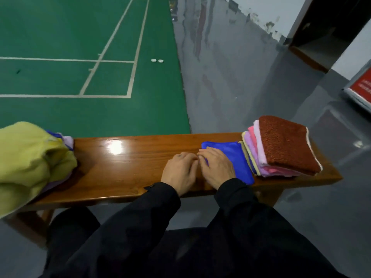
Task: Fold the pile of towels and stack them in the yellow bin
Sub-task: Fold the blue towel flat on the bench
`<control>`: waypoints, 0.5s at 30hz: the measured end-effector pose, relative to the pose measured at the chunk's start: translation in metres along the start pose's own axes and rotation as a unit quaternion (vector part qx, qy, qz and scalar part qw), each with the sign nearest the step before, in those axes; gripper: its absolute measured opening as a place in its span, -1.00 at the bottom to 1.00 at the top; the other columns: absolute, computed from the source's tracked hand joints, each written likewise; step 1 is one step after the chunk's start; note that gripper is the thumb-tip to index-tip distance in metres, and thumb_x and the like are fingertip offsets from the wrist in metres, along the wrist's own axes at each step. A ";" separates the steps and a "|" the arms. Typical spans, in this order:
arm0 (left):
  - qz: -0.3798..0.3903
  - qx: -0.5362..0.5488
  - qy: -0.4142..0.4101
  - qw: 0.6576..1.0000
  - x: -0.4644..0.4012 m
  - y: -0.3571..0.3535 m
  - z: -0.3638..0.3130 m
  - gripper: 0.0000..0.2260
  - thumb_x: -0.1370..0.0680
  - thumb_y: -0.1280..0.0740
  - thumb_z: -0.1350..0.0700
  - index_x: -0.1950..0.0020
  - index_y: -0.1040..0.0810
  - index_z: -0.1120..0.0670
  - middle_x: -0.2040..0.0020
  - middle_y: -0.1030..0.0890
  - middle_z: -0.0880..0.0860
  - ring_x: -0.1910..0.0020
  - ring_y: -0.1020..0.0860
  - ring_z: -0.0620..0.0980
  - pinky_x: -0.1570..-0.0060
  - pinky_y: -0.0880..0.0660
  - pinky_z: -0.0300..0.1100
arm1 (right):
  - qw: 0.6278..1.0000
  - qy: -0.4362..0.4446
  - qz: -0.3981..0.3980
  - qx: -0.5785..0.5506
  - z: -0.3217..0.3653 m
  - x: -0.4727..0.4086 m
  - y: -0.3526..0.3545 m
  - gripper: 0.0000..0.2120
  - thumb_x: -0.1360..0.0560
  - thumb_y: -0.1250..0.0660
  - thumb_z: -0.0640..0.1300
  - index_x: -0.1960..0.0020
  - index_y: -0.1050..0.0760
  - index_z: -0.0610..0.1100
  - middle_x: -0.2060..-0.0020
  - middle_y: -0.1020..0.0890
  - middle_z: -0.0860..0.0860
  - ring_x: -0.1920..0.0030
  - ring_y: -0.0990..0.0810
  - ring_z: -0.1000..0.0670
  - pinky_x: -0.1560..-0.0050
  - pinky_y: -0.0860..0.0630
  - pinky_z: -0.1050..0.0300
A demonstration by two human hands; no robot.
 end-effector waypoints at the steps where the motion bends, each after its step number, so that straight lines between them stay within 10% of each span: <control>1: -0.025 0.029 0.032 0.999 0.005 0.018 0.010 -0.75 -0.65 -0.20 0.02 -0.21 -0.61 0.03 -0.15 -0.64 0.03 -0.14 -0.57 0.07 -0.12 -0.51 0.00 | 1.000 0.017 0.001 -0.015 0.021 -0.002 0.001 -0.77 -0.63 -0.29 -0.09 -0.16 -0.68 -0.10 -0.17 -0.70 -0.01 -0.24 -0.59 -0.09 -0.28 -0.46 0.02; 7: -0.083 0.043 0.121 0.988 0.048 0.133 0.092 -0.85 -0.60 -0.30 -0.01 -0.08 -0.58 0.03 0.02 -0.66 0.00 0.05 -0.61 0.02 0.00 -0.58 0.02 | 0.986 0.102 0.069 -0.113 0.159 -0.022 -0.038 -0.81 -0.60 -0.34 -0.08 -0.14 -0.68 -0.08 -0.09 -0.70 -0.01 -0.12 -0.62 -0.10 -0.13 -0.55 -0.02; 15: -0.168 -0.395 0.238 0.871 0.133 0.270 0.203 -0.49 -0.46 -0.39 -0.16 -0.35 -0.52 0.01 -0.26 -0.56 0.10 -0.17 -0.50 0.21 -0.07 -0.42 0.07 | 0.965 0.163 0.133 -0.156 0.247 -0.005 -0.063 -0.79 -0.65 -0.28 0.02 -0.09 -0.65 -0.03 -0.04 -0.68 0.07 -0.09 -0.59 0.02 -0.16 -0.55 -0.05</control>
Point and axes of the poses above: each hand's wrist, its own x-axis away from the middle knuckle, its own y-axis out of the back of the hand, z = x × y, the point moved 9 cm from there along -x, towards the middle knuckle
